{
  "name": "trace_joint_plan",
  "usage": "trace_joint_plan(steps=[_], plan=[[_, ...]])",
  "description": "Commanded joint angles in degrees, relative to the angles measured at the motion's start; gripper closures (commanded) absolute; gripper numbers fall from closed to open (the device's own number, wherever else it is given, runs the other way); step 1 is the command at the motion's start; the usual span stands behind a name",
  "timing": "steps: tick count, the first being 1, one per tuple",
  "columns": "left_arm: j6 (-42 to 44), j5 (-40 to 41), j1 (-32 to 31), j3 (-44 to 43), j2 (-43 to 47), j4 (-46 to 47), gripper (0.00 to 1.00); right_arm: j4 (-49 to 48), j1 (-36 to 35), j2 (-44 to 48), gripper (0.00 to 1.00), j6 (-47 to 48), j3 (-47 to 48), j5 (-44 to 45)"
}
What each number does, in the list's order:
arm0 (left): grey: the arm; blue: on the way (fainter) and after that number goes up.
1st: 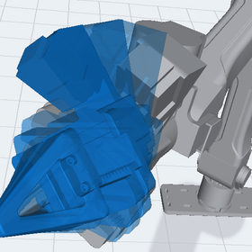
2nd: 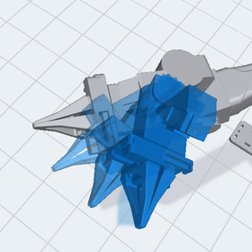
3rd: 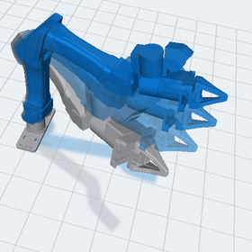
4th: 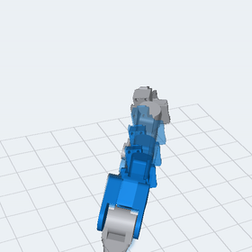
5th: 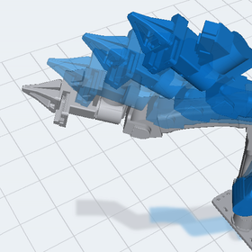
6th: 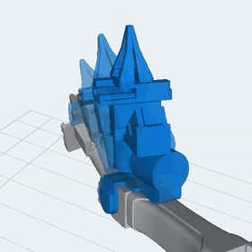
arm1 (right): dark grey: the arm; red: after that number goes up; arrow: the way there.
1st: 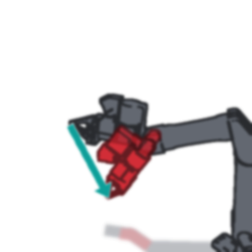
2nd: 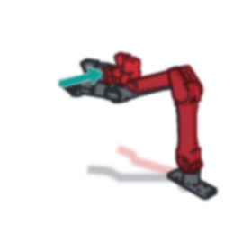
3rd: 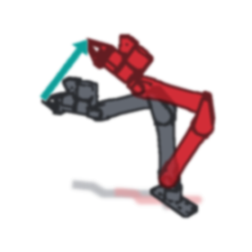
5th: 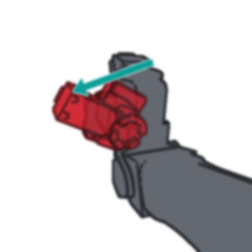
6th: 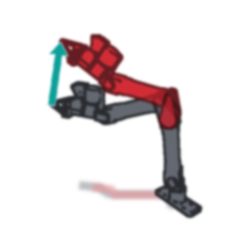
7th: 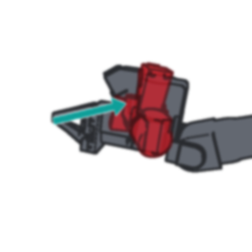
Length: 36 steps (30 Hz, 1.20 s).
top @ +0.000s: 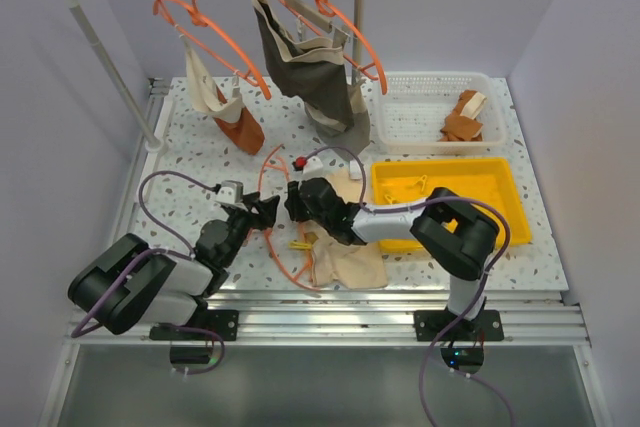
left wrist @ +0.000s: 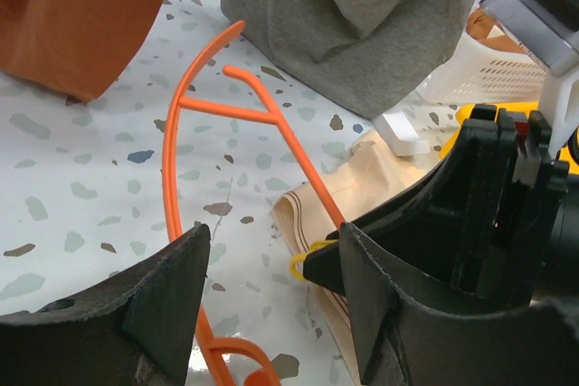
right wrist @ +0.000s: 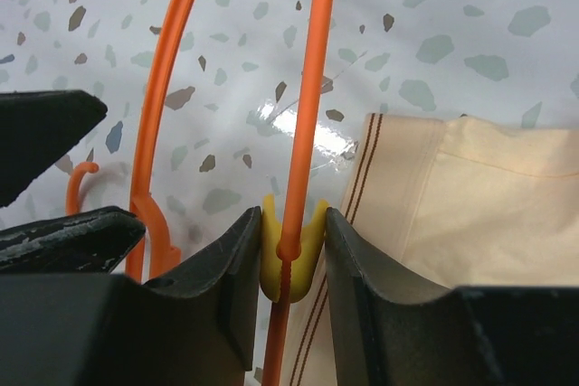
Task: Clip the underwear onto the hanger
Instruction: Adjust the clamp on the hanger.
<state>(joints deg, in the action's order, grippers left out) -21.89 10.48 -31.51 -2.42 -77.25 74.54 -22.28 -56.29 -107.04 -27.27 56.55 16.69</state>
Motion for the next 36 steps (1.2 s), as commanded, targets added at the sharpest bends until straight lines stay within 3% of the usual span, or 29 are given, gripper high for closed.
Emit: trace_joint_plan(steps=[1, 15, 22, 36], plan=[[0.62, -0.81, 0.31, 10.15, -0.71, 19.41, 0.37, -6.97, 1.71, 2.10, 0.76, -2.35, -1.00, -1.31], [0.97, -0.99, 0.22, 9.27, -1.23, 18.62, 0.37, -14.45, 6.10, -1.32, 0.76, -3.23, 0.22, -6.40], [0.09, -2.39, 0.48, 8.83, -2.73, 21.42, 0.37, -23.67, 7.34, -1.94, 0.75, -6.48, -3.20, -10.53], [-10.53, -21.19, 8.12, 8.39, -0.62, 25.65, 0.32, -29.66, 7.95, 2.98, 0.75, -7.63, -8.74, -17.73]])
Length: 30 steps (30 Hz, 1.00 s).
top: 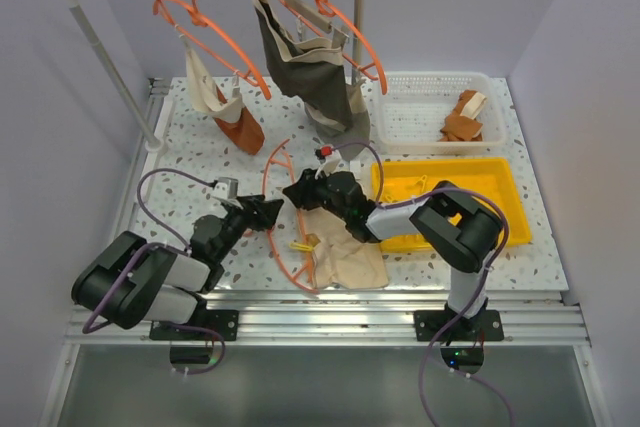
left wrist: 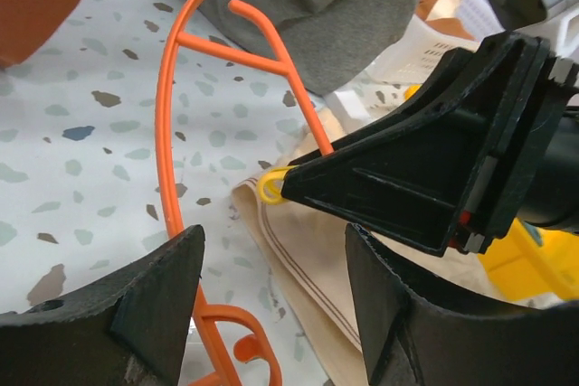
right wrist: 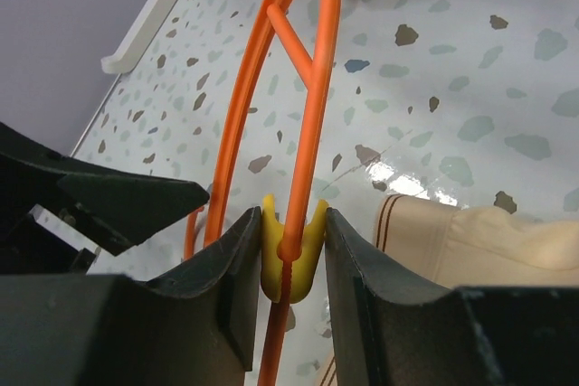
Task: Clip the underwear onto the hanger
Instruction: Adjust the clamp on the hanger.
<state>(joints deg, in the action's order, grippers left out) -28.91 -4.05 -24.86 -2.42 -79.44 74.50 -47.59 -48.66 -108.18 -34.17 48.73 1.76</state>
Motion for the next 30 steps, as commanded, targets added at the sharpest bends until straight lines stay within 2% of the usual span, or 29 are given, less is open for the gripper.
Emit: trace_joint_plan(steps=[1, 7, 11, 12, 14, 15, 22, 26, 30], plan=[[-5.09, -8.58, 2.18, 8.57, 1.92, 26.04, 0.32, -4.44, 0.32, 4.99, 0.75, -0.72, -1.18, -3.34], [-9.93, -13.86, 4.82, 6.81, 4.99, 21.14, 0.25, -3.74, 0.50, 8.86, 0.75, -1.07, -3.29, -4.13], [-12.05, -14.58, 5.17, 7.07, 4.56, 22.18, 0.23, -3.47, 0.68, 10.44, 0.75, -1.60, -3.99, -5.01], [-12.40, -14.75, 5.26, 7.07, 4.47, 21.83, 0.16, -3.91, 0.85, 10.62, 0.75, -1.86, -4.08, -5.27], [-13.45, -16.15, 5.70, 6.55, 4.29, 21.74, 0.12, -4.61, 1.03, 10.71, 0.75, -2.30, -4.43, -5.97], [-13.89, -16.60, 5.70, 6.29, 4.12, 22.26, 0.00, -5.05, 1.03, 10.97, 0.75, -2.56, -4.78, -6.33], [-18.90, -19.76, 5.79, 5.49, 2.98, 27.80, 0.00, -6.28, 1.20, 12.29, 0.75, -3.35, -5.57, -8.08], [-21.63, -20.82, 5.79, 5.23, -0.80, 33.59, 0.00, -6.72, 1.20, 13.17, 0.75, -4.14, -6.01, -9.32], [-22.34, -21.26, 5.79, 3.91, -1.34, 34.13, 0.00, -7.60, 1.38, 13.43, 0.75, -4.85, -6.45, -10.46]])
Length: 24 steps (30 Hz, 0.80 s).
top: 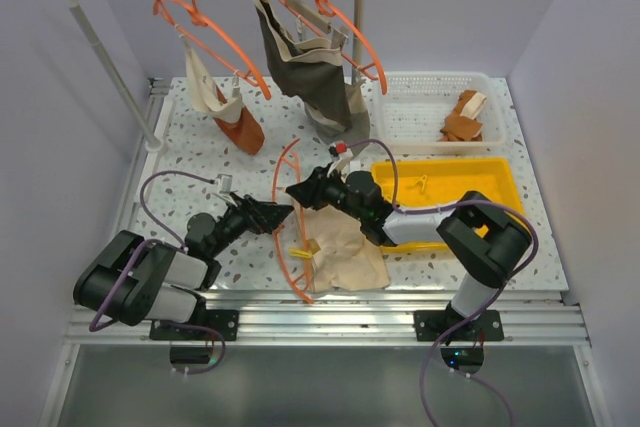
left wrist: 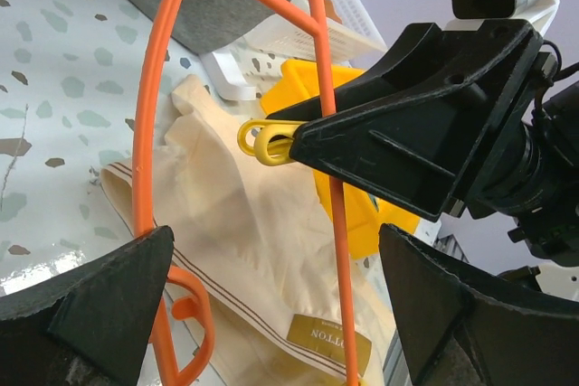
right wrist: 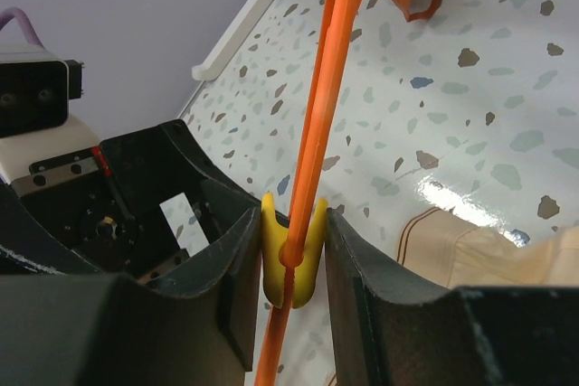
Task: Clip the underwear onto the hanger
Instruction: Adjust the clamp on the hanger.
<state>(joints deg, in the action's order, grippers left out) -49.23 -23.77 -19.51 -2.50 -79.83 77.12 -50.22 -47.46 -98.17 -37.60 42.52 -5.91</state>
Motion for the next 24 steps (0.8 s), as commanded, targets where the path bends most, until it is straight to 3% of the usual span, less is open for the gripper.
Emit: trace_joint_plan(steps=[1, 5, 24], plan=[[-2.01, -1.46, 0.44, 4.00, -0.42, 31.51, 0.00, -4.89, 0.18, 3.42, 0.75, -1.42, -0.25, -2.96], [-2.88, -1.89, 0.44, 3.12, 3.19, 31.07, 0.00, -4.98, 0.18, 3.16, 0.75, -1.77, -0.33, -3.93], [-8.60, -4.35, 0.26, -5.14, 3.81, 31.51, 0.00, -5.60, 0.27, 4.04, 0.75, -2.82, -0.42, -6.74]])
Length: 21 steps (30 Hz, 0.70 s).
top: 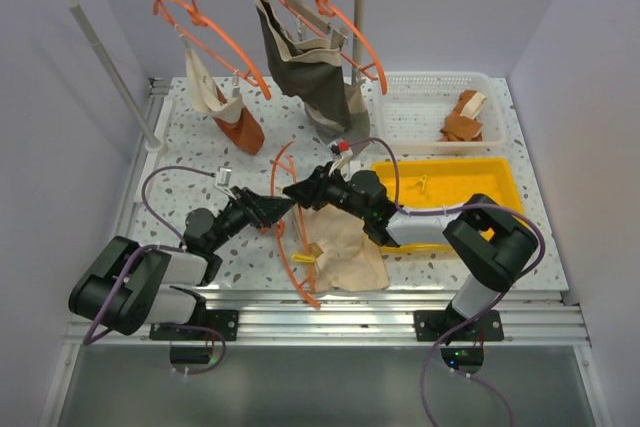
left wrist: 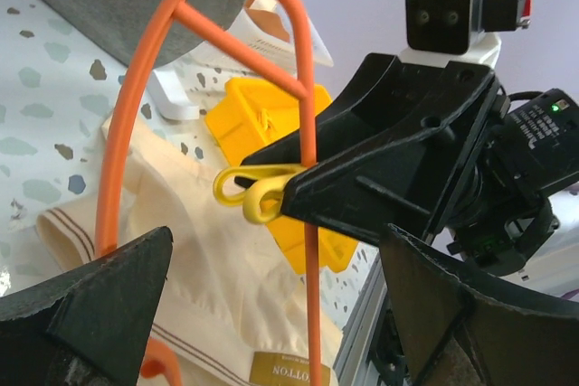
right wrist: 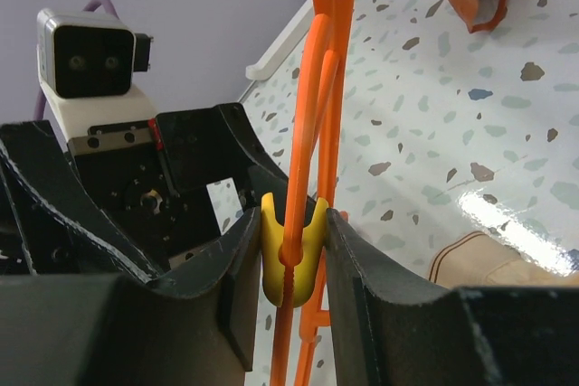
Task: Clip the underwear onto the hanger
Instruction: Adjust the clamp on the hanger.
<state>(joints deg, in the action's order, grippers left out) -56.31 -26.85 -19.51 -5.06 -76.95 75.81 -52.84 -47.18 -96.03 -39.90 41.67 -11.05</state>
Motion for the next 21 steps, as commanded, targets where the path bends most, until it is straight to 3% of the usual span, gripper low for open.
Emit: trace_joint_plan(steps=[1, 16, 21], plan=[[-1.69, -1.36, 0.17, -2.93, 0.92, 32.82, 0.00, -2.88, -0.02, 1.90, 0.75, -0.53, 0.52, -1.61], [-2.48, -1.89, -1.32, -7.16, -1.27, 32.82, 0.02, -3.41, -0.11, 1.20, 0.76, -1.06, 0.69, -3.45], [-3.01, -2.94, -1.41, -7.33, -1.80, 32.82, 0.18, -3.41, -0.02, 1.28, 0.76, -1.41, 0.52, -3.10]])
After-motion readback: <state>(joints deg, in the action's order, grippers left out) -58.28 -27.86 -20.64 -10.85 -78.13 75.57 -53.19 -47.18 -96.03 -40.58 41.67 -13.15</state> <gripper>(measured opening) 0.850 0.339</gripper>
